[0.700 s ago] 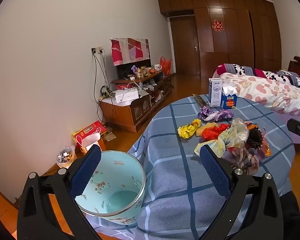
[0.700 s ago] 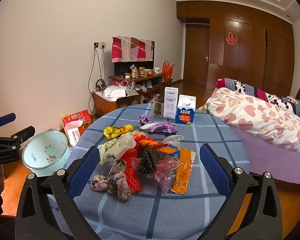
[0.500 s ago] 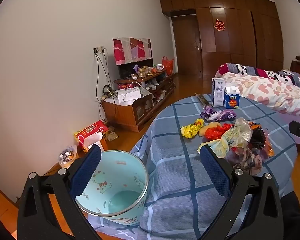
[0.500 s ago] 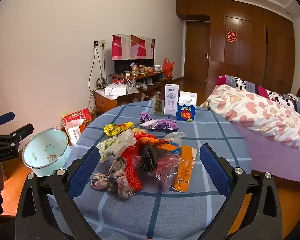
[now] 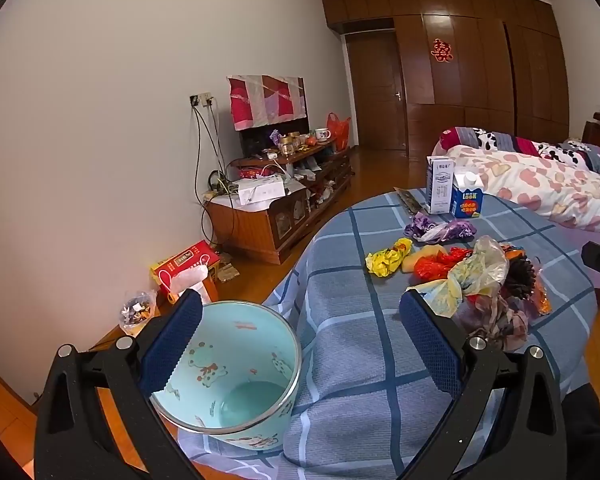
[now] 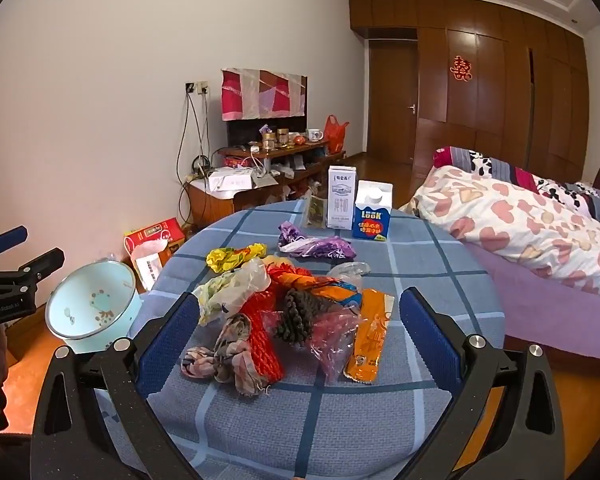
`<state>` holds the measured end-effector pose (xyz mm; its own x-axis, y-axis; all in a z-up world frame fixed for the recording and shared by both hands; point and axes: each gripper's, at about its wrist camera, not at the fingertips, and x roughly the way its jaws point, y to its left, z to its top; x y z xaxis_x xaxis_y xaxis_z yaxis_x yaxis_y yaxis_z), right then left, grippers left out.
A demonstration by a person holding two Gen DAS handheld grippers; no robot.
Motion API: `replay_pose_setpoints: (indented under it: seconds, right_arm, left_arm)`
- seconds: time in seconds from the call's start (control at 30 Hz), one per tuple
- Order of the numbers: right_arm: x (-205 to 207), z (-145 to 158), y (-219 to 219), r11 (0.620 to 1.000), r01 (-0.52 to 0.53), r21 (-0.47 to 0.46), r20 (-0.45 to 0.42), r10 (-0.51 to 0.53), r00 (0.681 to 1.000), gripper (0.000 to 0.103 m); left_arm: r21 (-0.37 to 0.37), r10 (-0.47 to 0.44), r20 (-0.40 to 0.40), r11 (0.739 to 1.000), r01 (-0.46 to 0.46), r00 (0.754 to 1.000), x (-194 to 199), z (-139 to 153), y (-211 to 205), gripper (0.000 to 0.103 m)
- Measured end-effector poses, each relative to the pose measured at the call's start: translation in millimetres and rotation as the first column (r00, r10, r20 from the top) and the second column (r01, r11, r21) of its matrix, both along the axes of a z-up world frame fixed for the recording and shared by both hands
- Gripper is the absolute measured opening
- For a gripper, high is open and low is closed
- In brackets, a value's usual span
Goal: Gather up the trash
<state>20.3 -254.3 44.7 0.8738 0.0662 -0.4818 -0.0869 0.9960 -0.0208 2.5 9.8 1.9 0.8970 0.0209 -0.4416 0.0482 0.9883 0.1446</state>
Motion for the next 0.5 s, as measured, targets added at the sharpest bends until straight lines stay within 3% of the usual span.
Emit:
replay_pose_setpoints:
  seconds: [0.5]
  right_arm:
    - [1.8,-3.6,1.0,1.0,0.001,0.006,-0.013,-0.001,1.0,0.098]
  left_arm:
    - [0.002,0.005,-0.004,1.0,-0.005,1.0,3.0,-1.8,3.0,0.097]
